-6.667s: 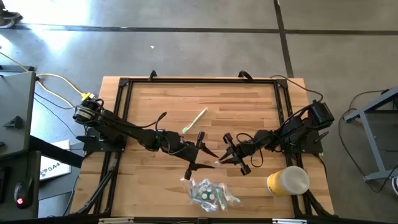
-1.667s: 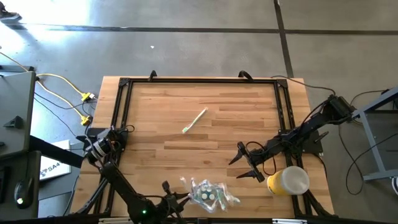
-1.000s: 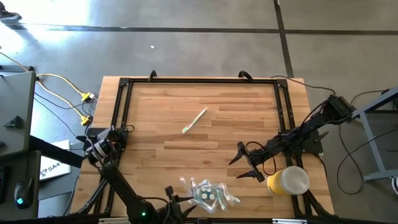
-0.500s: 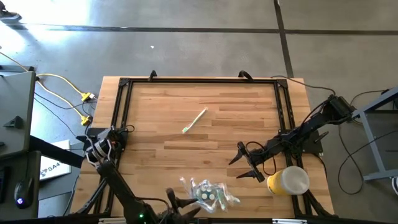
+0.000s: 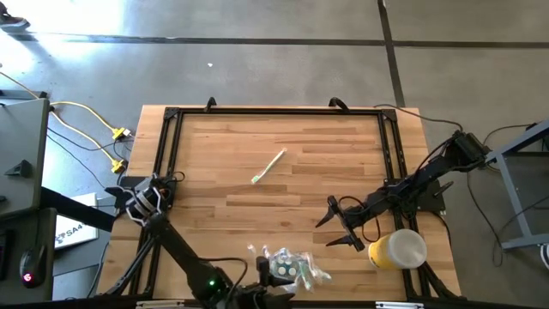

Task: Pick & Place toothbrushing station
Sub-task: Put the purple toothbrush into the transparent organizer

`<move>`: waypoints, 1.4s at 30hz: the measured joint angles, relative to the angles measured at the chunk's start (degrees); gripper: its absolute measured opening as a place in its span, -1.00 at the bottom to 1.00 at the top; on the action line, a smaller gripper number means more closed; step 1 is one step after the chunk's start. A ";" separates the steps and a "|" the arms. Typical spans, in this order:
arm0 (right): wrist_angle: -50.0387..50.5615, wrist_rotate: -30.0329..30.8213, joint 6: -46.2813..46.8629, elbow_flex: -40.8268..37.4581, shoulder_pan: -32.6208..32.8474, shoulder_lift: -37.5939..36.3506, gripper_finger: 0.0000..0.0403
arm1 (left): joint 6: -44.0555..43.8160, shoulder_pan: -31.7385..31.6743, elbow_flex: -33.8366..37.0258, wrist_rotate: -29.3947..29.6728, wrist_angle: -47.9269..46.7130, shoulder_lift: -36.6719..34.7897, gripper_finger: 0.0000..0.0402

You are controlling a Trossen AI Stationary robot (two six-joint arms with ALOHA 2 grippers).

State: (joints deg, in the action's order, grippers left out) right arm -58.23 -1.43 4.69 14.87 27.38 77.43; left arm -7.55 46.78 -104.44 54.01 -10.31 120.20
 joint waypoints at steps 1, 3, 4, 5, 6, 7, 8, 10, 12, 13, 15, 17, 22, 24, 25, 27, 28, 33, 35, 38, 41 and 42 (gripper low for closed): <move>0.30 0.00 0.00 0.00 0.00 0.00 0.43 | 0.01 0.05 0.00 -0.29 -0.09 0.00 -0.28; 1.03 0.00 0.00 0.00 -0.01 0.00 0.43 | 0.02 0.12 0.00 -0.58 -0.12 0.00 -0.28; 1.26 0.00 0.00 -0.02 -0.01 0.00 0.43 | 0.02 0.13 0.00 -0.57 -0.05 0.00 -0.28; 1.37 0.00 0.00 -0.02 -0.01 0.00 0.43 | 0.01 0.13 0.00 -0.56 0.03 0.00 -0.28; 1.33 0.00 0.00 -0.02 -0.02 0.00 0.43 | -0.08 0.21 0.00 -0.65 0.22 0.00 -0.28; 1.26 0.00 -0.01 -0.02 -0.01 0.00 0.43 | -0.15 0.49 0.00 -0.89 0.32 0.00 -0.28; 1.24 0.00 -0.07 -0.02 0.00 0.00 0.43 | -0.07 0.50 0.00 -0.93 0.39 0.00 -0.28; 1.24 0.00 -0.35 -0.02 0.00 0.00 0.43 | 0.33 0.48 -0.20 -0.65 0.31 0.00 -0.28; 1.12 0.01 -0.42 -0.02 -0.02 0.00 0.43 | 0.23 -0.05 -0.22 -0.71 0.16 0.00 -0.28; 1.07 0.02 -0.42 -0.02 -0.02 0.00 0.43 | -0.10 -0.46 -0.20 -1.23 -0.15 0.00 -0.28; 1.06 0.00 -0.42 -0.02 -0.02 0.00 0.43 | -0.95 -1.74 0.10 -4.56 -0.30 0.00 -0.28; 1.06 0.02 -0.42 -0.02 -0.02 0.00 0.43 | -1.68 -2.85 0.13 -8.14 -0.23 0.00 -0.28; 1.09 0.00 -0.20 -0.02 0.00 0.00 0.43 | -2.34 -3.72 0.13 -11.21 -0.31 0.00 -0.28; 1.09 0.00 -0.22 -0.02 0.00 0.00 0.43 | -2.18 -3.64 0.13 -11.25 -0.39 0.00 -0.28; 1.09 0.00 -0.22 -0.02 0.00 0.00 0.43 | -2.08 -3.62 0.13 -11.20 -0.47 0.00 -0.28; 1.09 0.00 -0.22 -0.02 -0.01 0.00 0.43 | -1.88 -3.60 0.14 -10.41 -0.77 0.00 -0.28; 1.11 0.00 -0.22 -0.02 -0.01 0.00 0.43 | -1.95 -3.61 0.15 -9.85 -0.97 0.00 -0.28; 1.15 0.00 -0.37 -0.02 -0.02 0.00 0.43 | -5.25 -3.69 0.17 -9.46 -4.37 0.00 -0.38; 1.15 0.00 -0.39 -0.02 -0.01 0.00 0.43 | -6.38 -3.69 0.17 -9.22 -5.36 0.00 -0.50; 1.17 0.00 -0.39 -0.02 -0.01 0.00 0.43 | -6.68 -3.65 0.17 -8.90 -6.22 0.00 -0.73; 1.17 0.00 -0.42 -0.02 -0.01 0.00 0.43 | -6.69 -3.29 0.17 -8.52 -6.25 0.00 -0.93; 1.17 0.00 -0.42 -0.02 -0.02 0.00 0.43 | -6.69 -3.16 0.17 -8.14 -6.27 0.00 -0.94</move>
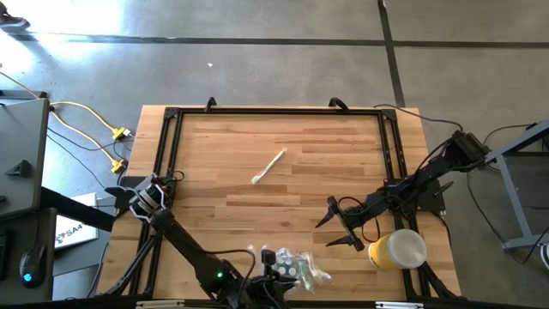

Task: Pick & Place toothbrushing station
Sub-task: Put the purple toothbrush into the transparent organizer

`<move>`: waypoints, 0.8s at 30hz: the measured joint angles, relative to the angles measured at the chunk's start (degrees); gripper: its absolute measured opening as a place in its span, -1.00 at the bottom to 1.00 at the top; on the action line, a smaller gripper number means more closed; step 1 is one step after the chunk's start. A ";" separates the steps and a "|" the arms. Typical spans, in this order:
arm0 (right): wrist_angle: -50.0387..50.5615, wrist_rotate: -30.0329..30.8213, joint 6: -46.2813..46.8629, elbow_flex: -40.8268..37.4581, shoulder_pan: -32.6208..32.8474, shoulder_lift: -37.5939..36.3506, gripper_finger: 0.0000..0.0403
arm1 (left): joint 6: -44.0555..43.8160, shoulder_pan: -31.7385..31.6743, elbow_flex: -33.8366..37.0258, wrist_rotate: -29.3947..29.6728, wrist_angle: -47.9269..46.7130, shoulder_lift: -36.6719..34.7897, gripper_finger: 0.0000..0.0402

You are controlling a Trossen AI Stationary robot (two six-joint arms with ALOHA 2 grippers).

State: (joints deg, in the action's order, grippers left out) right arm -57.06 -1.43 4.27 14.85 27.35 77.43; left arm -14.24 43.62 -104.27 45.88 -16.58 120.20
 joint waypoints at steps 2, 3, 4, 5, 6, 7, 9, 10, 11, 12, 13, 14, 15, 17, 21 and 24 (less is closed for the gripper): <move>0.01 0.00 0.00 0.00 0.01 0.00 0.43 | -0.17 0.71 0.00 1.38 -0.15 0.00 -0.91; 0.02 0.00 0.00 0.00 0.02 0.00 0.43 | -0.26 1.14 0.00 2.08 -0.13 0.00 -0.91; 0.02 0.02 0.00 0.00 0.01 0.00 0.43 | -0.64 1.59 0.00 3.06 -0.32 0.00 -0.91; 0.10 0.00 0.00 0.00 0.02 0.00 0.43 | -0.88 2.11 0.00 4.16 -0.34 0.00 -0.92; 0.14 0.00 0.00 0.00 0.02 0.00 0.43 | -0.97 2.80 0.00 5.54 -0.39 0.00 -0.94; 0.16 0.00 0.00 0.00 0.02 0.00 0.43 | -1.04 3.51 0.00 7.00 -0.36 0.00 -0.96; 0.17 0.01 0.00 0.00 0.00 0.00 0.43 | -1.55 5.06 0.00 10.42 -0.36 0.00 -0.97; 0.17 0.02 0.00 0.00 0.00 0.00 0.43 | -2.43 5.72 0.00 12.15 -0.39 0.00 -0.96; 0.17 0.02 0.00 0.00 0.00 0.00 0.43 | -3.44 6.33 0.00 13.69 -0.50 0.00 -0.96; 0.17 0.00 0.00 0.00 0.02 0.00 0.43 | -4.73 6.82 0.00 14.89 -0.75 0.00 -0.96; 0.15 0.02 0.00 0.00 0.02 0.00 0.43 | -6.22 7.25 0.00 15.82 -1.25 0.00 -0.96; 0.15 0.02 0.00 0.00 0.02 0.00 0.43 | -7.97 7.51 0.00 16.92 -1.70 0.34 -0.96; 0.15 0.00 0.00 0.00 0.02 0.00 0.43 | -9.43 7.55 -0.06 18.03 -1.71 0.75 -0.96; 0.05 0.02 0.00 0.00 0.00 0.00 0.43 | -11.40 7.50 0.01 19.60 -2.79 1.64 -0.96; -0.19 0.02 0.00 0.00 0.02 -0.02 0.43 | -14.92 7.36 0.02 19.85 -3.81 3.18 -0.96; -0.22 0.02 0.00 0.00 0.00 -0.02 0.43 | -16.07 7.42 0.02 20.62 -4.38 3.92 -0.96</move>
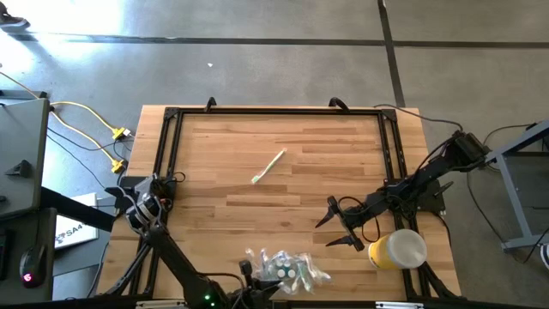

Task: Pick & Place toothbrushing station
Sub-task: Put the purple toothbrush into the transparent organizer

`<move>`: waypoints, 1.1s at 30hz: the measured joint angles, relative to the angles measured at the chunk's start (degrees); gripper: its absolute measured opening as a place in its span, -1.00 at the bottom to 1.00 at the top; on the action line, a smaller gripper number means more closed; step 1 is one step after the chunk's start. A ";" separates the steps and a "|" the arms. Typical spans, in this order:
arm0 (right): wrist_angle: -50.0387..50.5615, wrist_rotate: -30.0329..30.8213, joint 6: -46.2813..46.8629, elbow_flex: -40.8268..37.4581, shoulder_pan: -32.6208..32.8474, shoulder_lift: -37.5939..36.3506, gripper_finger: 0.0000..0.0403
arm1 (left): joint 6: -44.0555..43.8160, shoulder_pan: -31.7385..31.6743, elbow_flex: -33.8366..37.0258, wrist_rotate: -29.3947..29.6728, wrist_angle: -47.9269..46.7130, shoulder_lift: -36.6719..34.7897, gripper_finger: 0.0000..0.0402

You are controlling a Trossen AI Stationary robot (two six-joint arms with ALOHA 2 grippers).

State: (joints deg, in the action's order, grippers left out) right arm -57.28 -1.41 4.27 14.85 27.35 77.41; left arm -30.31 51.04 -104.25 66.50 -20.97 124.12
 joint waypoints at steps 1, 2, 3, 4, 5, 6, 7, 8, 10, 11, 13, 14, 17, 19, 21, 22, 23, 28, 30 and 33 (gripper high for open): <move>0.00 0.00 0.01 0.00 0.02 0.00 0.43 | -0.63 0.09 0.00 0.22 -0.48 0.01 -0.96; 0.01 0.00 0.06 0.00 0.01 0.00 0.43 | -1.39 0.31 0.00 0.29 -0.72 0.01 -0.96; 0.02 0.00 0.11 0.00 0.00 0.00 0.43 | -2.30 0.44 0.00 0.41 -1.14 0.01 -0.96; 0.02 0.00 0.11 0.00 0.02 0.00 0.43 | -3.39 0.62 0.00 0.54 -1.88 0.00 -0.96; 0.00 0.00 0.13 0.00 0.02 0.00 0.43 | -4.48 0.81 0.00 0.67 -2.69 0.01 -0.96; 0.02 -0.01 0.13 0.00 0.01 0.00 0.43 | -5.54 0.87 0.00 0.73 -3.42 0.00 -0.96; 0.00 0.00 0.15 0.00 0.02 0.00 0.43 | -6.56 0.88 -0.01 0.73 -3.96 0.10 -0.96; 0.00 0.00 0.15 0.00 0.02 0.00 0.43 | -7.36 0.87 -0.04 0.70 -4.16 0.33 -0.96; -0.02 0.01 0.15 0.00 0.00 0.00 0.43 | -7.71 0.81 -0.04 0.31 -4.75 0.60 -0.96; -0.03 0.01 0.15 0.00 0.01 0.00 0.43 | -7.73 0.72 -0.02 -0.31 -4.75 0.63 -0.96; -0.07 0.00 0.17 0.00 0.02 0.00 0.43 | -8.10 0.44 -0.04 -1.99 -4.73 0.58 -0.96; -0.07 0.01 0.17 0.00 0.01 0.00 0.43 | -8.24 0.10 -0.04 -2.60 -4.69 0.58 -0.96; -0.09 0.02 0.20 0.00 0.00 0.00 0.43 | -8.54 -0.11 -0.04 -4.15 -4.57 0.58 -0.91; -0.09 0.02 0.20 0.00 0.02 0.00 0.43 | -8.53 -0.08 -0.04 -4.51 -4.57 0.58 -0.84; -0.11 0.00 0.20 0.00 0.02 0.00 0.43 | -7.67 -0.02 -0.04 -4.62 -4.59 0.58 -0.77; -0.14 0.01 0.20 0.00 0.01 0.00 0.43 | -7.47 -0.02 -0.04 -4.53 -4.57 0.58 -0.73; -0.16 0.01 0.20 0.00 0.00 0.00 0.43 | -7.45 -0.02 -0.04 -4.30 -4.57 0.60 -0.69; -0.17 0.00 0.20 0.00 0.00 0.00 0.43 | -6.88 0.00 -0.97 -1.60 -4.93 0.67 -0.51; -0.17 0.00 0.20 0.00 0.01 0.00 0.43 | -5.22 0.00 -1.89 -1.46 -4.75 0.67 -0.44; -0.17 0.00 0.20 0.00 0.01 0.00 0.43 | -2.19 0.07 -3.31 -1.84 -4.70 0.67 -0.37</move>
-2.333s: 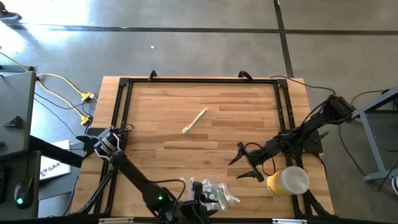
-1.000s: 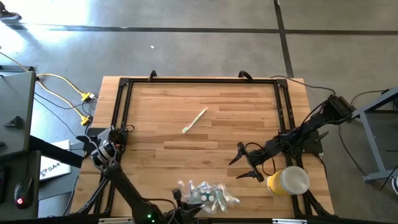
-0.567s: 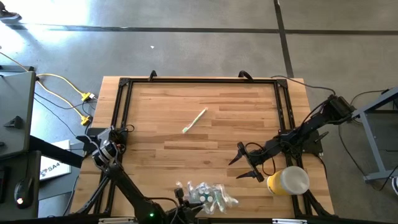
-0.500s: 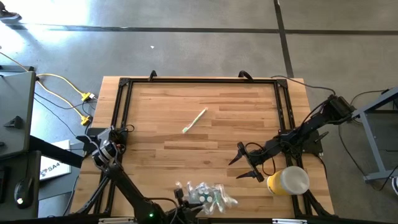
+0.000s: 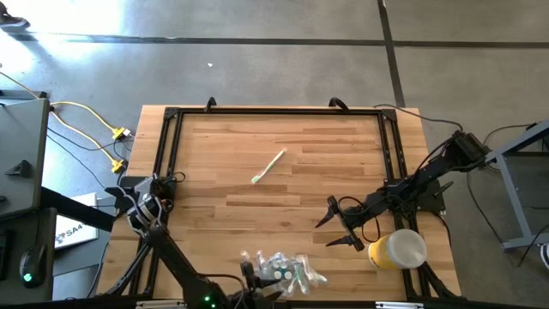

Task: Pick & Place toothbrushing station
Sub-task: Put the purple toothbrush into the transparent organizer, then put the green toothbrush into the transparent organizer

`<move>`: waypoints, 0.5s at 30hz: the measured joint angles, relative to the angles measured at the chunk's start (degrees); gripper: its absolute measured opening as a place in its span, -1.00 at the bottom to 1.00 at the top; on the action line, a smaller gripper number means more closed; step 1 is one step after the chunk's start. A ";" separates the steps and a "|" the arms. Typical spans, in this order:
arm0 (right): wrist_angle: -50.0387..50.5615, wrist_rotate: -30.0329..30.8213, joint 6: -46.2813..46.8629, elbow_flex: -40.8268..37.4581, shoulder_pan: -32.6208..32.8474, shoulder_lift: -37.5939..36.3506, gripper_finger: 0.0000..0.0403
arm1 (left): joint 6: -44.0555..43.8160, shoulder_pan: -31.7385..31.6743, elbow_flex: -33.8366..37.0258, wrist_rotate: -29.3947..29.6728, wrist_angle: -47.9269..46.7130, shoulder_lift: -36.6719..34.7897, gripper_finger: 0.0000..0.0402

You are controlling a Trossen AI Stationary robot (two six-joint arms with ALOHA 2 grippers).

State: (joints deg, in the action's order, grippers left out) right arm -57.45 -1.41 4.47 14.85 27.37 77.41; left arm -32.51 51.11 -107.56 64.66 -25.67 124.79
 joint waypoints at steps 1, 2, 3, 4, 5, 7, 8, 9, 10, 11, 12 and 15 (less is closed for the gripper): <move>0.01 0.00 0.00 0.00 0.00 0.00 0.43 | 0.84 0.00 -0.46 -0.09 0.02 0.00 -0.36; 0.02 0.00 0.00 0.00 0.01 0.00 0.43 | 1.38 0.00 -0.90 -0.09 0.02 0.00 -0.35; 0.02 0.00 0.00 0.00 0.01 0.00 0.43 | 2.23 0.00 -1.31 -0.07 0.02 0.00 -0.35; 0.02 0.00 0.00 0.00 0.01 0.00 0.43 | 3.19 0.00 -1.77 -0.09 0.05 0.00 -0.35; 0.02 0.00 -0.02 0.00 0.00 0.00 0.43 | 4.34 0.00 -2.26 -0.10 0.00 0.00 -0.35; 0.02 0.00 -0.06 0.00 0.00 0.00 0.43 | 6.82 0.00 -3.38 -0.09 0.01 0.00 -0.35; 0.02 0.00 -0.08 0.00 0.01 0.00 0.43 | 7.72 0.00 -3.87 -0.09 0.11 0.00 -0.35; 0.03 0.00 -0.10 0.00 0.01 0.00 0.43 | 8.31 -0.02 -4.25 -0.07 0.12 0.00 -0.35; 0.06 0.00 -0.11 0.00 0.01 0.00 0.43 | 8.54 -0.02 -4.42 -0.07 0.12 0.00 -0.35; 0.16 0.00 -0.11 0.00 -0.01 0.00 0.43 | 8.57 -0.01 -4.51 -0.09 0.06 0.00 -0.35; 0.22 0.00 -0.13 0.00 -0.01 0.00 0.43 | 8.52 0.00 -4.51 -0.11 -0.10 0.00 -0.34; 0.23 0.00 -0.17 0.00 -0.01 0.00 0.43 | 6.97 0.15 -4.51 -1.08 -1.49 0.00 -0.34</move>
State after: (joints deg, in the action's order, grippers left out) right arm -57.22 -1.41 4.30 14.85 27.36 77.41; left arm -25.54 51.27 -112.07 63.58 -27.16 124.79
